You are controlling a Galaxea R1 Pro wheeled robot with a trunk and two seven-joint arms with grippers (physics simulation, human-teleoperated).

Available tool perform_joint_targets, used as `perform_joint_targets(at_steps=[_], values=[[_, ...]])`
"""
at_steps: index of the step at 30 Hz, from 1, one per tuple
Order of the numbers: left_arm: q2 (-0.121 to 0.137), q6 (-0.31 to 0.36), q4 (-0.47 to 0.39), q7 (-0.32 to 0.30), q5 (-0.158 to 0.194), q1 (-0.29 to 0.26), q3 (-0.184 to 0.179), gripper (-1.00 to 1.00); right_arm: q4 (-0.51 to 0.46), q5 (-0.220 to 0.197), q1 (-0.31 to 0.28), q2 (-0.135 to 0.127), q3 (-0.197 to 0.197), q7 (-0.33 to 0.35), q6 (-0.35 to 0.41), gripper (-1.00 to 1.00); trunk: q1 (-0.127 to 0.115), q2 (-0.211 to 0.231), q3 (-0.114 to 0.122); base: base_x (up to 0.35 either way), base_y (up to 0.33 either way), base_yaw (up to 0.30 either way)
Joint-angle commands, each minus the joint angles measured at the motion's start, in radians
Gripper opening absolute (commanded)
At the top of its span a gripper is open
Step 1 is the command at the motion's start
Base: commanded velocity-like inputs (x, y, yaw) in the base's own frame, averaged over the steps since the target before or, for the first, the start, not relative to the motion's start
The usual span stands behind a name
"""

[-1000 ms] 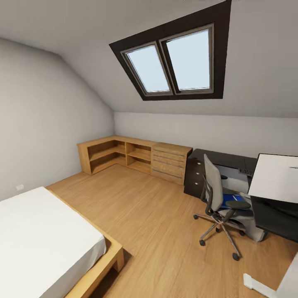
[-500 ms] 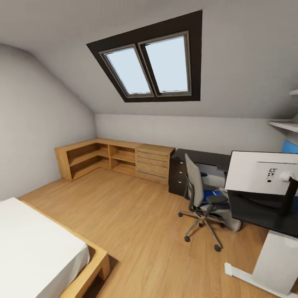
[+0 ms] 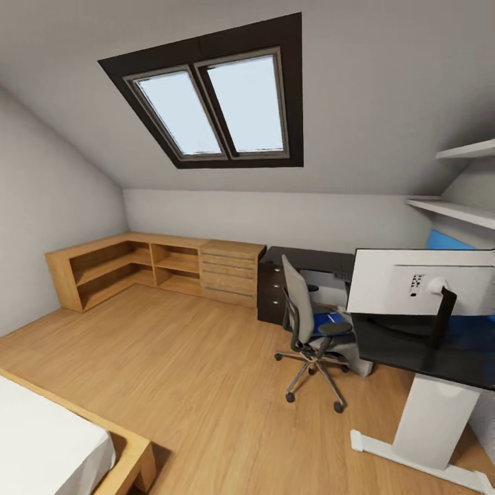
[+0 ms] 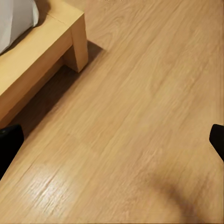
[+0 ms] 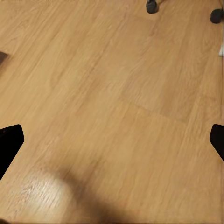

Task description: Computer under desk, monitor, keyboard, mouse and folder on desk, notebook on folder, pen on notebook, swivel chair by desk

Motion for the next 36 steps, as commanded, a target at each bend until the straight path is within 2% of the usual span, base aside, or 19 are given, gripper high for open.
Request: perform_joint_targets(at_steps=[1,6,16,24,30,36], values=[[0.0,-0.003,0.0,0.0,0.005,-0.001,-0.003,1.0,0.001,0.0,-0.001,0.0,-0.001,0.004,-0.003,1.0,0.001,-0.001,-0.003,0.247,0.0,-0.21],[0.0,-0.003,0.0,0.0,0.005,-0.001,-0.003,1.0,0.001,0.0,-0.001,-0.001,-0.001,0.004,-0.003,1.0,0.001,-0.001,-0.009,0.205,0.0,-0.191],[0.001,-0.007,-0.002,-0.001,0.005,-0.001,-0.003,1.0,0.001,0.0,-0.001,-0.002,-0.002,0.004,-0.003,1.0,0.001,-0.001,-0.023,0.024,0.0,-0.181],[0.002,-0.128,-0.005,0.004,0.009,-0.001,0.002,1.0,0.001,0.002,-0.001,0.0,-0.001,0.004,-0.003,1.0,0.001,-0.001,-0.033,0.001,0.0,-0.164],[0.001,-0.135,-0.005,0.006,0.01,-0.001,0.005,1.0,0.001,0.003,-0.001,0.0,-0.001,0.004,-0.003,1.0,0.001,-0.001,-0.04,0.0,0.0,-0.18],[0.001,-0.132,-0.005,0.007,0.025,-0.001,0.004,1.0,0.001,0.004,-0.001,0.0,-0.001,0.002,-0.003,1.0,0.024,-0.043,-0.064,0.0,0.0,-0.211]])
